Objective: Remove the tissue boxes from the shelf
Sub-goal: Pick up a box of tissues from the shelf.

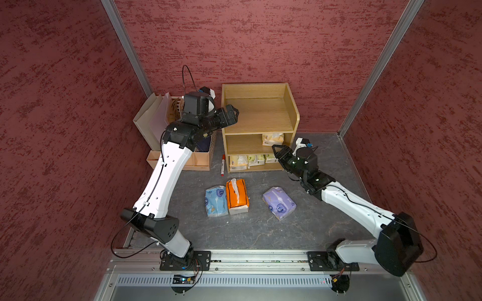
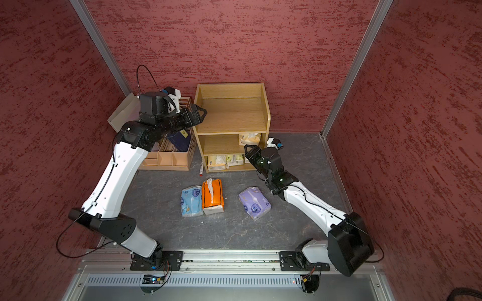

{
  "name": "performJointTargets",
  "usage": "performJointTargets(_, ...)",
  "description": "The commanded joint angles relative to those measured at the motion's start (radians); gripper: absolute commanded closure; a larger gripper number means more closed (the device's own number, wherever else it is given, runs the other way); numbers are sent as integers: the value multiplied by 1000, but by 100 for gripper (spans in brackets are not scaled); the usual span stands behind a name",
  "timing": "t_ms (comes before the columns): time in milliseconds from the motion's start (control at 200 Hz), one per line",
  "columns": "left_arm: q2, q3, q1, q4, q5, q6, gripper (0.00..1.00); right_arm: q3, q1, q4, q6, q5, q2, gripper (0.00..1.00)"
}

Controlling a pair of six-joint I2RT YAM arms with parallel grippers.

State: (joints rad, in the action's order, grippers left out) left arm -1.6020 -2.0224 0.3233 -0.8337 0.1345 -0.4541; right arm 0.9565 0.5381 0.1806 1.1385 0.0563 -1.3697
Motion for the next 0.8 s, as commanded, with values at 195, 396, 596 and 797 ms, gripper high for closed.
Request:
performJointTargets(195, -7, -21, -39, 11, 40, 45, 0, 62, -18, 173, 101, 3, -149, 44)
performJointTargets(396, -20, -16, -42, 13, 74, 66, 0, 64, -21, 159, 110, 70, -150, 42)
performJointTargets(596, -28, -5, -55, 30, 109, 82, 0, 101, -23, 124, 104, 97, -181, 40)
performJointTargets(797, -50, -7, -101, 22, 172, 56, 0, 171, -37, 119, 87, 96, -246, 40)
